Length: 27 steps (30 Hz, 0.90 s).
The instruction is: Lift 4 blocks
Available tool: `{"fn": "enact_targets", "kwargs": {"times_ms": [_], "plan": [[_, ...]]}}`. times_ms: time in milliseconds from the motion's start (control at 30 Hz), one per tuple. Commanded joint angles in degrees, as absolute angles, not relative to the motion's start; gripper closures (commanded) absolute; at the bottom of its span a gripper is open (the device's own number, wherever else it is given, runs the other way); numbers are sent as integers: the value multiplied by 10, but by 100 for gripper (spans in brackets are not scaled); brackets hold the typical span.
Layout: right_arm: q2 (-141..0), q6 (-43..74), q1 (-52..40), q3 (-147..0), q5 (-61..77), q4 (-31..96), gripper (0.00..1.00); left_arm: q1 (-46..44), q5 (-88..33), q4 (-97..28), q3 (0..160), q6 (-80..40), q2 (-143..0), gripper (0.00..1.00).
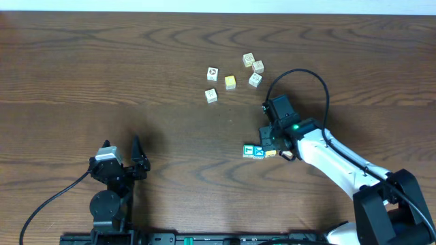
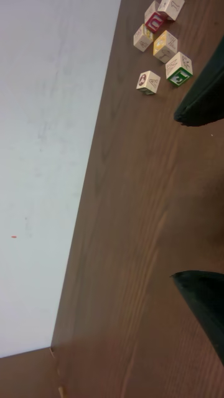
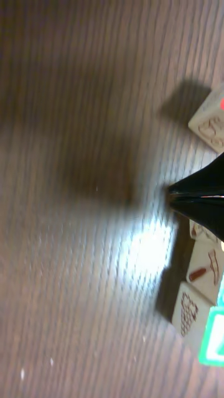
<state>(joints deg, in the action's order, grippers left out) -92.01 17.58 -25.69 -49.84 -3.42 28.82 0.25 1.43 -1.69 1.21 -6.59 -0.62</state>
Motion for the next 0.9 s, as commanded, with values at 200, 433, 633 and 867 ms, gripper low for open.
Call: {"fn": "enact_targets", "kwargs": {"times_ms": [200, 433, 633, 867], "plan": [[-924, 204, -230, -506, -40, 327, 99, 1, 20, -42, 3, -67, -3, 25], [-924, 212, -230, -506, -24, 347, 99, 1, 20, -42, 3, -67, -3, 25], [-924, 212, -234, -506, -14, 358, 99, 1, 20, -42, 3, -67, -3, 25], [-924, 212, -250, -506, -10, 363, 99, 1, 20, -42, 3, -67, -3, 25]]}}
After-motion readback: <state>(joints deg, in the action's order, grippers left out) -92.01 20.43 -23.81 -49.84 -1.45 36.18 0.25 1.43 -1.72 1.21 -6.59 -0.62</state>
